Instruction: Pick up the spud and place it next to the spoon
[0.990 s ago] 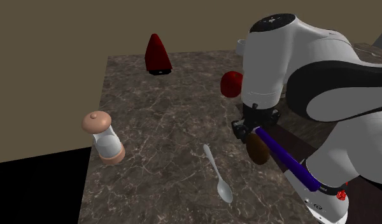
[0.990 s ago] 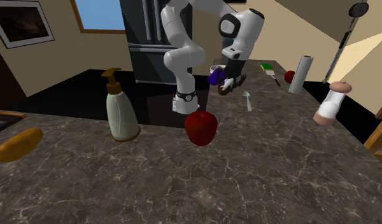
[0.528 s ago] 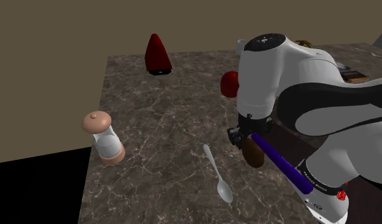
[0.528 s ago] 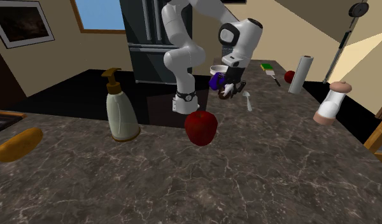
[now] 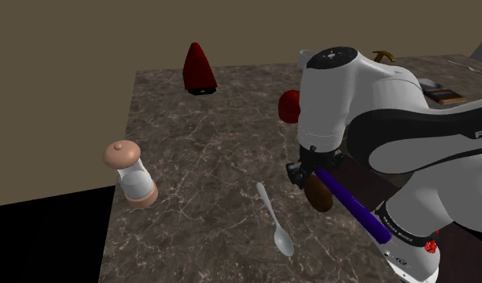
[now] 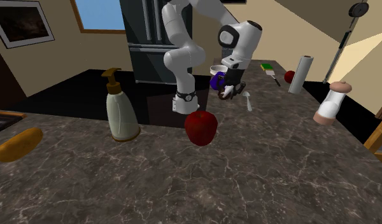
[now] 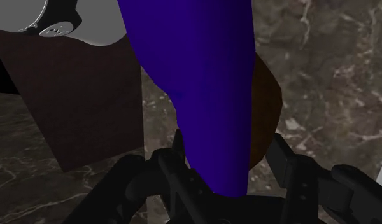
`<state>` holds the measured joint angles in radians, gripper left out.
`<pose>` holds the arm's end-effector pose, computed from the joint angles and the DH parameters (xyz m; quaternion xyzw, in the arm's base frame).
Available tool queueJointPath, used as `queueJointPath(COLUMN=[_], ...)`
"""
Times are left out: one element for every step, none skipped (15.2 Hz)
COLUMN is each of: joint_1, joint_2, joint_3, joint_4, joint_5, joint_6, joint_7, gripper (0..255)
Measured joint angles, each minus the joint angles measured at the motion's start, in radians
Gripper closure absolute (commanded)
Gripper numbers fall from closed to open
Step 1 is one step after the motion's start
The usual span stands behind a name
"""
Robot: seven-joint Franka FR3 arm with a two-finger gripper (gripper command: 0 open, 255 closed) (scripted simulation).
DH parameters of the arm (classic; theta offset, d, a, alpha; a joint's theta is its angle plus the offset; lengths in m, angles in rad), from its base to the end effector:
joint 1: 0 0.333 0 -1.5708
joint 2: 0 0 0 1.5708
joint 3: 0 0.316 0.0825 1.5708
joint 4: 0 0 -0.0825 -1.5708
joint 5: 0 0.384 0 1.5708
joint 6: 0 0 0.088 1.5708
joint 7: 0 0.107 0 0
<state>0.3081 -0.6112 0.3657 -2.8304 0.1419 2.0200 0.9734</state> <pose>0.2465 0.1849 0.3395 0.9667 -0.2270 -0.0471 0.1086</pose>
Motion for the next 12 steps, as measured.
queueJointPath(joint_1=[0.001,0.0,0.0,0.0,0.0,0.001,0.001,0.002,0.002,0.002,0.001,0.0], joint_2=[0.0,0.001,0.001,0.001,0.002,0.001,-0.004,-0.004,-0.015,-0.03,-0.034,-0.034], joint_3=[0.0,-0.001,-0.001,-0.001,-0.001,0.0,-0.002,-0.001,-0.005,-0.011,-0.014,-0.015], joint_4=[-0.004,-0.008,-0.009,-0.011,-0.011,-0.009,0.003,0.03,0.056,0.079,0.09,0.095], joint_5=[0.001,0.001,0.0,0.0,0.0,0.001,0.0,0.0,-0.003,-0.006,-0.009,-0.01], joint_6=[-0.001,-0.001,-0.001,-0.001,0.0,-0.003,-0.02,-0.047,-0.082,-0.12,-0.135,-0.141], joint_7=[-0.001,-0.002,-0.003,-0.003,-0.004,-0.002,-0.002,0.004,0.003,0.001,0.0,0.0], gripper=[0,0,0,0,0,0,0,0,0,0,0,0])
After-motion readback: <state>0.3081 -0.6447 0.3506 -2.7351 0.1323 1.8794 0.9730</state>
